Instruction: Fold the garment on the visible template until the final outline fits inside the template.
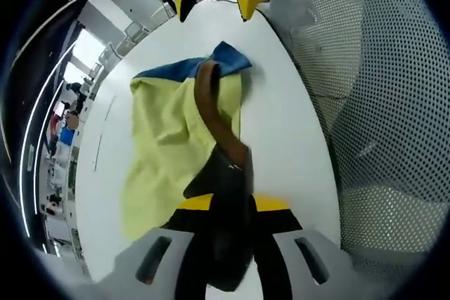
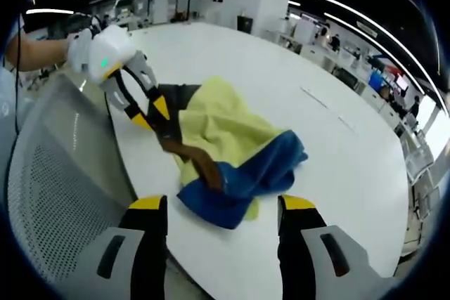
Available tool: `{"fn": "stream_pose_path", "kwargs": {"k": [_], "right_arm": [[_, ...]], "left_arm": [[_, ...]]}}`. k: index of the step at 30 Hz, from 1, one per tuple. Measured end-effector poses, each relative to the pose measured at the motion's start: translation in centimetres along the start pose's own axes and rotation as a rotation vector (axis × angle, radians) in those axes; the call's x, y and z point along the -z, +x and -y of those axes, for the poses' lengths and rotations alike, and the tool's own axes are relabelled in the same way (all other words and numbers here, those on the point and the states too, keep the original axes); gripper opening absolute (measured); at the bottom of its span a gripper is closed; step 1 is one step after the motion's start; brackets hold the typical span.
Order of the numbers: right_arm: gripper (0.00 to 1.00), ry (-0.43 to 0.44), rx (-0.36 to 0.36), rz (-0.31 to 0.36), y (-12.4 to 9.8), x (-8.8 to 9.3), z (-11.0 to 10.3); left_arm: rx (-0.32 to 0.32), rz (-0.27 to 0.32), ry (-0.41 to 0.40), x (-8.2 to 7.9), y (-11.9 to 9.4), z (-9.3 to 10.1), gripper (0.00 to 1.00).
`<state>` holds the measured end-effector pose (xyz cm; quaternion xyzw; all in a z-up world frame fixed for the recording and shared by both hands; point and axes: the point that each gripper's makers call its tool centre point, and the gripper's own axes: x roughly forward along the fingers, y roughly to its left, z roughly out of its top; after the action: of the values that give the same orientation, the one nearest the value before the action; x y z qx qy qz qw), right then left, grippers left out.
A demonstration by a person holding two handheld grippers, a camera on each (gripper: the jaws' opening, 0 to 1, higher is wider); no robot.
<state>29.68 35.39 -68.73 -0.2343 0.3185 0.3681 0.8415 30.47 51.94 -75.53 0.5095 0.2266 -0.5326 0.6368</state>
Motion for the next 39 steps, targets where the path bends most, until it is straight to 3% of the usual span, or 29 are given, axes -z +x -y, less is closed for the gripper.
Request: {"fn": "stream_pose_path", "kwargs": {"k": [7,20,23,31,37,39], "right_arm": [[0.62,0.002,-0.003,-0.004,0.0,0.1,0.0],[0.62,0.001,-0.007,-0.009,0.2,0.2,-0.2],[0.62,-0.001,-0.008,-0.006,0.2,0.1,-0.2],[0.61,-0.004,0.000,-0.009,0.0,0.3,0.0],[0.60,-0.014,-0.003,-0.020,0.3,0.6,-0.1],[0.60,-0.013,-0.008,-0.017,0.3,0.6,-0.2]], "left_arm": [[-0.014,-0.032,0.057,0.6,0.3,-0.3,0.14],[-0.009,-0.054,0.043,1.6,0.3,-0.2,0.05],[-0.011,-0.036,-0.035,1.8,0.3,-0.4,0.00],[-0.040,0.020,-0.209,1.7,-0.3,-1.1,0.00],[-0.067,0.034,-0.268,2.0,-0.9,-2.0,0.00],[-0.084,0.060,-0.322,1.7,-1.3,-2.4,0.00]]}}
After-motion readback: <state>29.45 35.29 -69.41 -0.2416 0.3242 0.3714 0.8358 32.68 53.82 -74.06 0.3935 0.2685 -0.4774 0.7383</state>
